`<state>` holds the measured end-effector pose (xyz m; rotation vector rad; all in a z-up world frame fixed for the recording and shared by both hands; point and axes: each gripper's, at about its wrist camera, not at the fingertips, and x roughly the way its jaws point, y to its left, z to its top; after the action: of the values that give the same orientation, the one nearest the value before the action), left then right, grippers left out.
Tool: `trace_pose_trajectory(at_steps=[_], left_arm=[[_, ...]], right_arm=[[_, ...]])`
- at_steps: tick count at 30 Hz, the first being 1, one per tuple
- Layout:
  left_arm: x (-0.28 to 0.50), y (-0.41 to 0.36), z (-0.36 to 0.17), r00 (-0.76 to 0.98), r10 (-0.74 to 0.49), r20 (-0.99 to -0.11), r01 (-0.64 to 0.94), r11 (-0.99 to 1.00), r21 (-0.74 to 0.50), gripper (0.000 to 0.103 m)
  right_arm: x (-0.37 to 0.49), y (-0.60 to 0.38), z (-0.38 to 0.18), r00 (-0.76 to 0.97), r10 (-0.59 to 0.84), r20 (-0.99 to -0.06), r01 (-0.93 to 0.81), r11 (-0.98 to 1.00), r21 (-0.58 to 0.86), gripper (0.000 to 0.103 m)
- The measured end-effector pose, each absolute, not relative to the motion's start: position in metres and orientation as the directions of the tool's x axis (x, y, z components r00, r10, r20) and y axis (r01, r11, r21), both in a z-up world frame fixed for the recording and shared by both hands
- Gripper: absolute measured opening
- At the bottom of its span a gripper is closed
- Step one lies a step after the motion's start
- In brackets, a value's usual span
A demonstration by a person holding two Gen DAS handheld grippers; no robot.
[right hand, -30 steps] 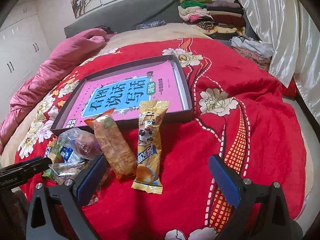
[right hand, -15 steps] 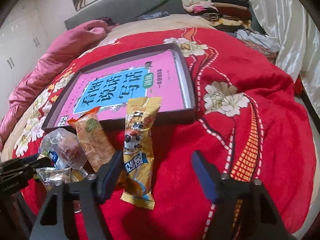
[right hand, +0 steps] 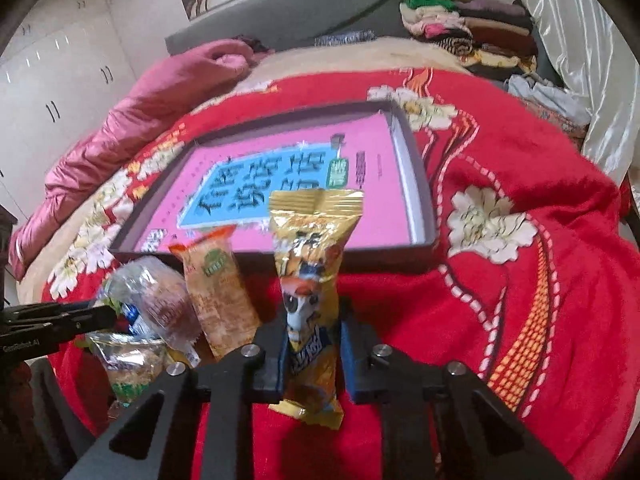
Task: Organize snacks
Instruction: 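Grasp the yellow cartoon snack bar with the right gripper while the left grasps the green-tagged candy, then carry both held snacks up and over the pink tray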
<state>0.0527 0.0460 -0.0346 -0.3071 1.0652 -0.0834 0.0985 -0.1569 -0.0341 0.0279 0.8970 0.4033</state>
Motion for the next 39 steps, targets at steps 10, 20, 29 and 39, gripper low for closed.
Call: trace_pose_trajectory(at_steps=[10,20,29,39], left_arm=[[0.044,0.050,-0.009,0.521,-0.275,-0.808,-0.076,0.928,-0.365,0.032],[0.053,0.053,0.016,0.582,-0.247,-0.775,-0.080,0.931,-0.357,0.032],[0.074,0.057,-0.002,0.565,-0.209,-0.798,-0.116,0.938,-0.328,0.032],[0.095,0.061,0.003,0.593,-0.167,-0.787,-0.141,0.942,-0.305,0.032]], right_arm=[[0.095,-0.167,-0.014,0.616,0.399,-0.679,-0.342,0.912,0.225,0.020],[0.096,-0.167,0.001,0.653,0.448,-0.611,-0.379,0.891,0.249,0.020],[0.107,-0.162,0.002,0.659,0.460,-0.595,-0.395,0.885,0.247,0.020],[0.124,-0.163,0.008,0.681,0.477,-0.555,-0.409,0.877,0.253,0.020]])
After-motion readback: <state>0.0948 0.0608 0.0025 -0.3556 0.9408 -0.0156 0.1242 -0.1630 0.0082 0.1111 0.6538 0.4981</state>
